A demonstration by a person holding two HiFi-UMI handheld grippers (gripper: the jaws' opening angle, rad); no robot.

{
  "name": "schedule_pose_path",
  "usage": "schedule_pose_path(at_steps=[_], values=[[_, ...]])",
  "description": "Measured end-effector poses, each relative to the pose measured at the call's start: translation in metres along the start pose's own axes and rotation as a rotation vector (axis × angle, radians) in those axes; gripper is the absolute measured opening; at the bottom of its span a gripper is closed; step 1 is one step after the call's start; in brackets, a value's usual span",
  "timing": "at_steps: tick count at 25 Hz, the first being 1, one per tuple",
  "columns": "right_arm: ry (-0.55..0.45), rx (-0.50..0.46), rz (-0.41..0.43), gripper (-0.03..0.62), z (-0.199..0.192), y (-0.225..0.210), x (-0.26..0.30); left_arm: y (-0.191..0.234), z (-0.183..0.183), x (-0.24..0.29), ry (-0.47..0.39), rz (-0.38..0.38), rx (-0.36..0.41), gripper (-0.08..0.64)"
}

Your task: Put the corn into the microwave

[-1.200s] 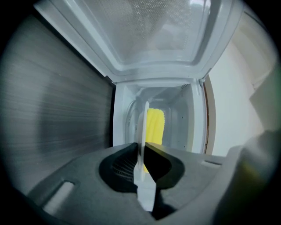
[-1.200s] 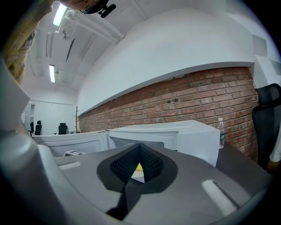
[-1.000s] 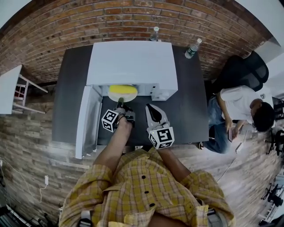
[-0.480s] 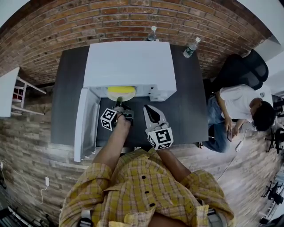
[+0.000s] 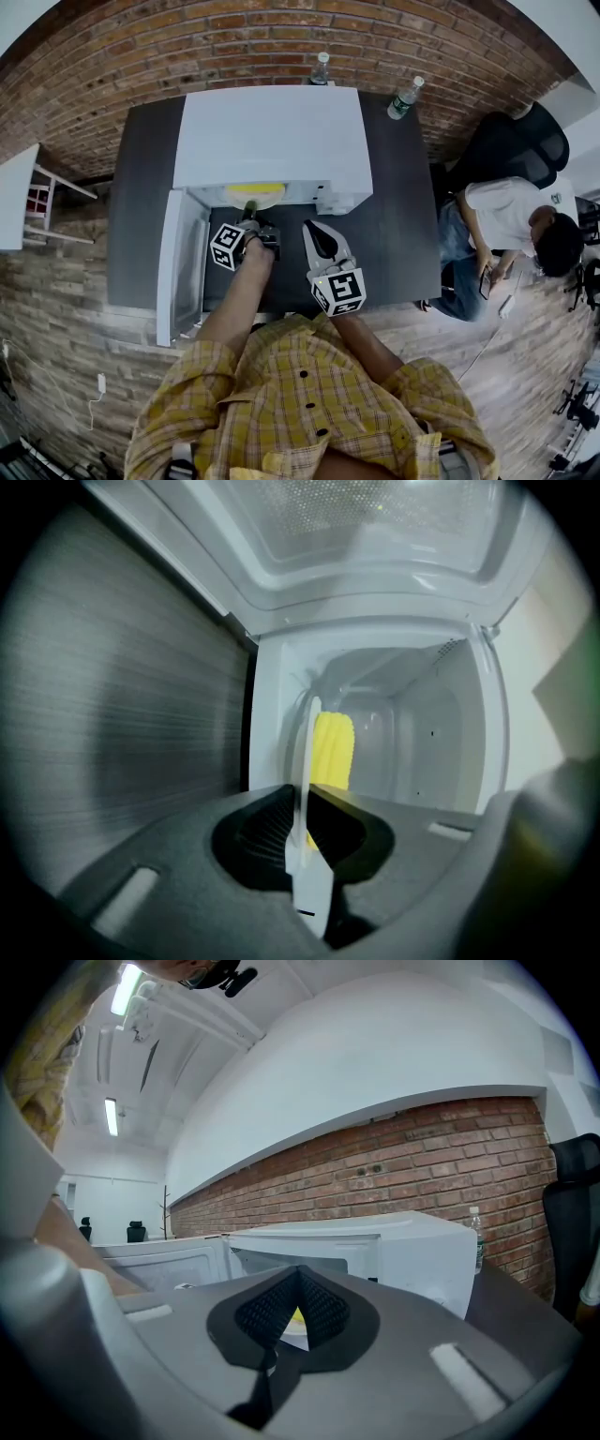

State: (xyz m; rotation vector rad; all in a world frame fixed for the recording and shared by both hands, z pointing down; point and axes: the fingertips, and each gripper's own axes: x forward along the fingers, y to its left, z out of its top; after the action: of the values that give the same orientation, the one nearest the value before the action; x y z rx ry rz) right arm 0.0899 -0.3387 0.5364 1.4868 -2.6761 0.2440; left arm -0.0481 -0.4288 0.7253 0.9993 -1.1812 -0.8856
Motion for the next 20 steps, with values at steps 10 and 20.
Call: schedule_pose_path(at_steps=[10, 20], values=[[0.013, 0.003, -0.003, -0.005, -0.005, -0.005, 0.007, 0.010, -0.003, 0.005, 0.016, 0.085, 0.000, 0.131], [0.019, 0.005, -0.008, -0.005, -0.008, -0.008, 0.006, 0.015, -0.003, 0.013, 0.029, 0.103, -0.018, 0.152]])
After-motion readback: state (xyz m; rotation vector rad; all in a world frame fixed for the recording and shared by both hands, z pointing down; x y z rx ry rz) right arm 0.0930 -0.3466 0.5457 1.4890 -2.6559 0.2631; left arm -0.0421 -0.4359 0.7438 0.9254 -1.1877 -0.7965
